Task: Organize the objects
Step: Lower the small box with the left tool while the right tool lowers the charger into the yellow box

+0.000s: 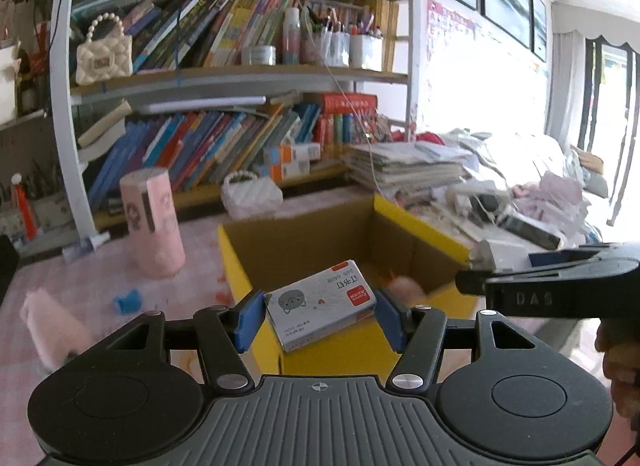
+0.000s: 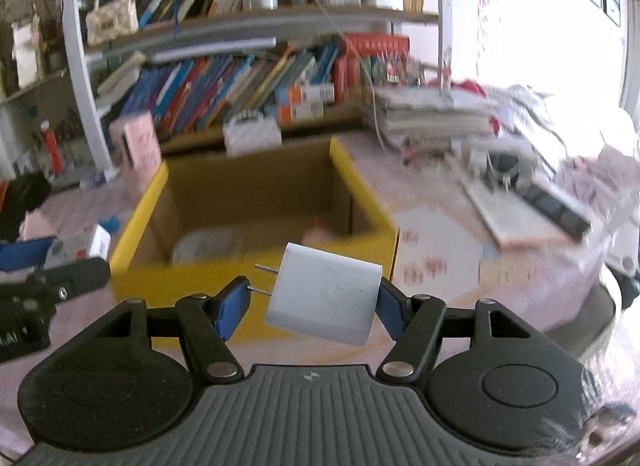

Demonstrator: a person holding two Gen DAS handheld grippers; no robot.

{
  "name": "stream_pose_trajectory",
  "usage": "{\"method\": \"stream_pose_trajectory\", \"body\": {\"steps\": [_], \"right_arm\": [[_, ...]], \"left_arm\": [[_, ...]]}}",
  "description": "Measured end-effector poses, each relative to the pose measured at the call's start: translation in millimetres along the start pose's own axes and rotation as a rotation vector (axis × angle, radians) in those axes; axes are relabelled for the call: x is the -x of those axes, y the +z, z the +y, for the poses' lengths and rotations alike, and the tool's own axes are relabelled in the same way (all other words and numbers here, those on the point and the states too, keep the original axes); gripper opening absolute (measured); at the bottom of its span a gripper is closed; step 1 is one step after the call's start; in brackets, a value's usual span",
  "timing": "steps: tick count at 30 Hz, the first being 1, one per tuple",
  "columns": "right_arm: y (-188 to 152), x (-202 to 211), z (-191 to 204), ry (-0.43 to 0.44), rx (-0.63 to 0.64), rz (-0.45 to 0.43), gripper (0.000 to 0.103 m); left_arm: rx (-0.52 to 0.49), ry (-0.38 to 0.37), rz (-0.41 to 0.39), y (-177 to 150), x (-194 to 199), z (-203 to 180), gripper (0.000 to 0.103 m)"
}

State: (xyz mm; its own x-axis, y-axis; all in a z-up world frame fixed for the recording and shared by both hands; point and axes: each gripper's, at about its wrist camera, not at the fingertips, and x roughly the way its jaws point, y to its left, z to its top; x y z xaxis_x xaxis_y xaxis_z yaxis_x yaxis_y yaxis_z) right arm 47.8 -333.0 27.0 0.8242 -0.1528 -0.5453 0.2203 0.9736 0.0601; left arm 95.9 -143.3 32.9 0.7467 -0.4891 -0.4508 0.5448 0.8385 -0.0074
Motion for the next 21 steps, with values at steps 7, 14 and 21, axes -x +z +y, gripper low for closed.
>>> {"method": "stream_pose_trajectory", "body": {"steps": [7,14,21], "right_arm": [[45.4,-44.1,-16.3,0.072,0.06,-0.041,0.065],[58.1,-89.5,-11.2,0.164,0.152,0.014,0.065],[57.4,-129.2,-1.4,0.228,0.212,0.111,0.065]], "left_arm": [[0.01,0.029,0.026,14.1,-39.7,-9.9,0.06],[0.041,0.074,0.102,6.3,-67.4,-13.4,0.06],[0.039,0.107,0.156,4.3,-87.7,-10.7,0.06]]}}
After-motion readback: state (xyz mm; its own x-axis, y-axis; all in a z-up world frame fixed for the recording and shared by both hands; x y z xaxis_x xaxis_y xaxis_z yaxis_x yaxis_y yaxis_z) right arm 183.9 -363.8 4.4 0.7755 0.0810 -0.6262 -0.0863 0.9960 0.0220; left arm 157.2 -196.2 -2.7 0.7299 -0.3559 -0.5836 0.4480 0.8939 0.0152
